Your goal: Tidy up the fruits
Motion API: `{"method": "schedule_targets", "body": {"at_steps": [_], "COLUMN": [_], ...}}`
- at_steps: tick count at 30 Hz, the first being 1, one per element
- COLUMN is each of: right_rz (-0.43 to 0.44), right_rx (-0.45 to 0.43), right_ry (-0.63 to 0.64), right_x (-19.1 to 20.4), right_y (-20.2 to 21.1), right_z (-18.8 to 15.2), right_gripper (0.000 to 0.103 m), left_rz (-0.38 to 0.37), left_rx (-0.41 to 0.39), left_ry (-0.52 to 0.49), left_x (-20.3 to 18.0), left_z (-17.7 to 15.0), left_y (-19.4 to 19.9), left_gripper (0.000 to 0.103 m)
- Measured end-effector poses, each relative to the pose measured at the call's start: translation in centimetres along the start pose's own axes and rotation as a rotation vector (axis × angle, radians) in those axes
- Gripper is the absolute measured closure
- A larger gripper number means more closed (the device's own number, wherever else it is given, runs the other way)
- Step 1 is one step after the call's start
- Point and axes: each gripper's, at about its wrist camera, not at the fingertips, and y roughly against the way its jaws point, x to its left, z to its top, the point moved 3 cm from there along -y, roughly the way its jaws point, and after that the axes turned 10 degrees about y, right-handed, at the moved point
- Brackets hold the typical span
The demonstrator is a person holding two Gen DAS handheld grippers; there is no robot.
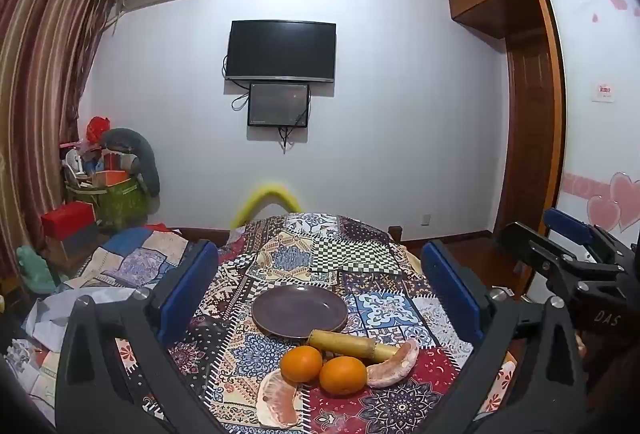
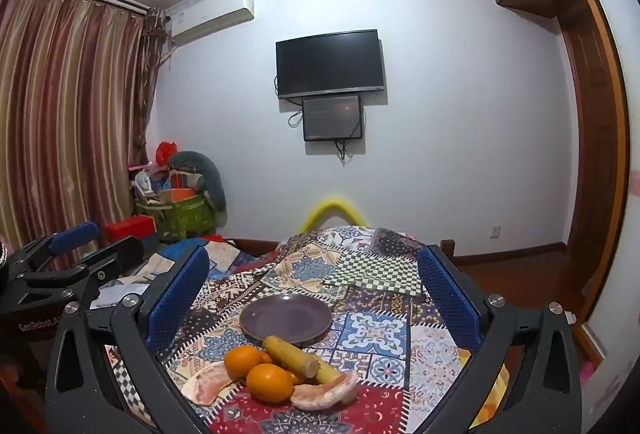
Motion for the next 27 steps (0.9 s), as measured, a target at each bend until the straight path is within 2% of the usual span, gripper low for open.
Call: {"method": "schedule_targets", "body": {"at_steps": [27], "right_rz": [-0.001], "right_rx": [0.002], "right_ry": [-0.008], "right_x": [-0.06], "right_y": [0.36], "right_z": [0.11], "right_gripper": [0.000], "left_rz": [-0.010], "left_rx": [-0.003], "left_ry": [-0.005], "left_x": [-0.13], "left_z": [-0.13], "left_y": [-0.22], "left_gripper": [0.000]}}
